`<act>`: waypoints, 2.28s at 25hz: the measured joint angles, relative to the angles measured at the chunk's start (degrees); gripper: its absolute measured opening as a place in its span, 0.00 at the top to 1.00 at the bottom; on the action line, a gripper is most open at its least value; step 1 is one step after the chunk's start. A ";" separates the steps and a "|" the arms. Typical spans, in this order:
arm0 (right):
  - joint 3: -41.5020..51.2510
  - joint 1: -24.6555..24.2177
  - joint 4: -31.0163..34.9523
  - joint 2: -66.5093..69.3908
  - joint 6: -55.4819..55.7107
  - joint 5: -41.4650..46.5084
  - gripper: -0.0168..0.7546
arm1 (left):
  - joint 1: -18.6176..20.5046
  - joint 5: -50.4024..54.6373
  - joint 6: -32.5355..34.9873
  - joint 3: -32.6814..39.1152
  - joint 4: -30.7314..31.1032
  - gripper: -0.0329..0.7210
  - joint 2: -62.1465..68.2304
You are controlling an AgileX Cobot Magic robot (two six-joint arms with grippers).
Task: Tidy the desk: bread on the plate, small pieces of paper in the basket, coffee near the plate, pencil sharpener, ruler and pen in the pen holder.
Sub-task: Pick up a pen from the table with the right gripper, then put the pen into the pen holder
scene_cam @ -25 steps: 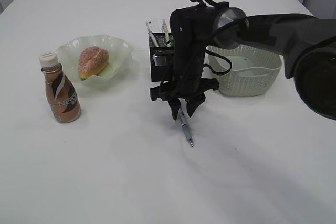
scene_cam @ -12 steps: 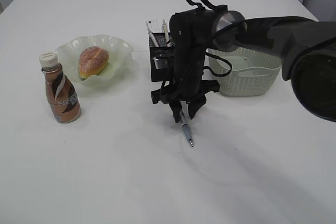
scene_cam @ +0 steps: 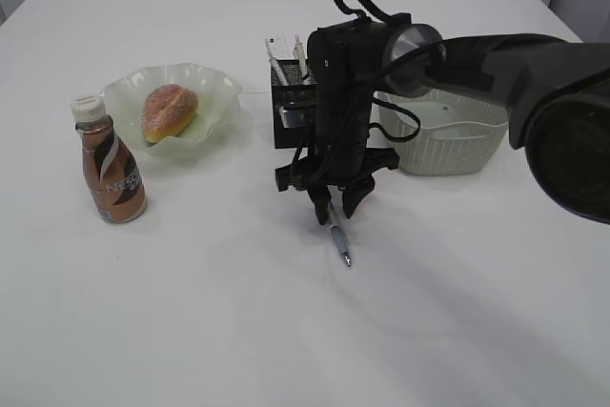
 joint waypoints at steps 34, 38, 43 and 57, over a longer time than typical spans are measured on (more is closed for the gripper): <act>-0.17 3.41 -6.70 -6.01 -0.11 0.12 0.87 | 0.00 0.03 0.00 0.00 -0.14 0.55 0.00; -0.17 4.29 -6.14 -7.50 -3.70 0.12 0.88 | 0.00 0.03 0.00 0.00 -0.34 0.55 0.00; 1.63 4.41 -3.61 -10.77 -8.67 0.12 0.88 | 0.00 0.03 0.00 0.00 -0.34 0.55 0.00; 38.39 4.50 -3.95 -37.76 -14.69 -51.54 0.88 | 0.00 0.03 -0.27 0.00 -1.16 0.55 0.00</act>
